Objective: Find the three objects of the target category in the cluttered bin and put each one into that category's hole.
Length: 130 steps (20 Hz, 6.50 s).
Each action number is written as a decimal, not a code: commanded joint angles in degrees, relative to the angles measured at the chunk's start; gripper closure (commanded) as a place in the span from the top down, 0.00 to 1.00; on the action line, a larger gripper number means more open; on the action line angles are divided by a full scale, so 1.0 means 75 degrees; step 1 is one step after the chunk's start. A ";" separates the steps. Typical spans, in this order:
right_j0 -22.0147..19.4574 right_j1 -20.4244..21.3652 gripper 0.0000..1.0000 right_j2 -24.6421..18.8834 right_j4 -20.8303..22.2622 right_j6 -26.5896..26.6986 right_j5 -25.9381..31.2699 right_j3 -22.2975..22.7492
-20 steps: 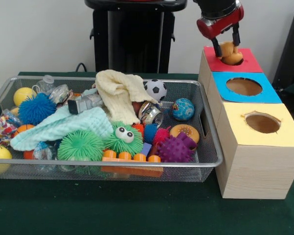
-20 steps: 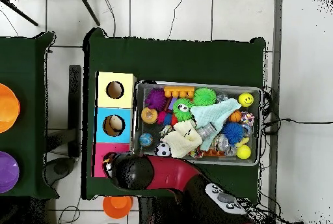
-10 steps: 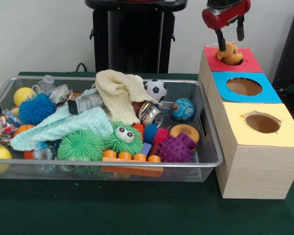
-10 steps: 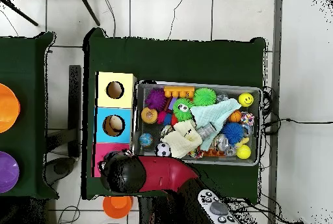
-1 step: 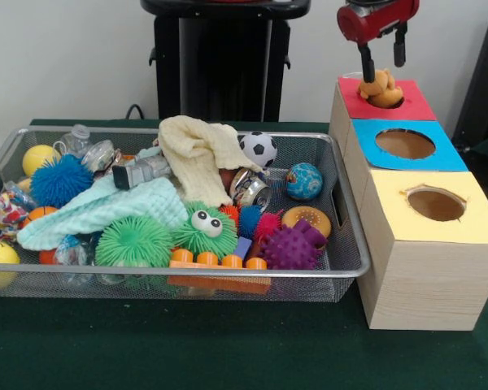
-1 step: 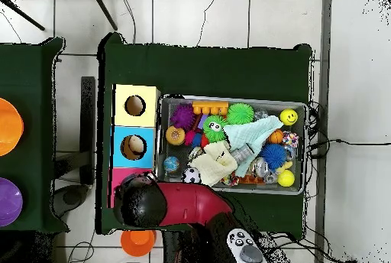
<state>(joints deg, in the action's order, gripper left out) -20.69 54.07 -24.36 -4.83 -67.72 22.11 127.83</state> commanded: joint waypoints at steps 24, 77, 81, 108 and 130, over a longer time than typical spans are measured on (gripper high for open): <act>-0.0145 -0.0480 0.00 -0.0048 -0.0725 -0.1217 0.1060 -0.0170; 0.0517 -0.2616 0.00 0.1134 0.0157 -0.1163 0.0069 -0.0708; 0.0563 -0.2541 0.00 0.1255 0.0151 -0.1134 0.0170 -0.0714; -0.0396 -0.1440 0.00 0.0160 -0.0179 -0.1027 0.0003 0.0244; -0.0698 -0.0370 0.00 -0.0289 -0.0518 -0.1064 0.0826 0.0437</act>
<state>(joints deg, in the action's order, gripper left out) -24.38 50.61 -23.90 -7.42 -67.72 23.93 130.17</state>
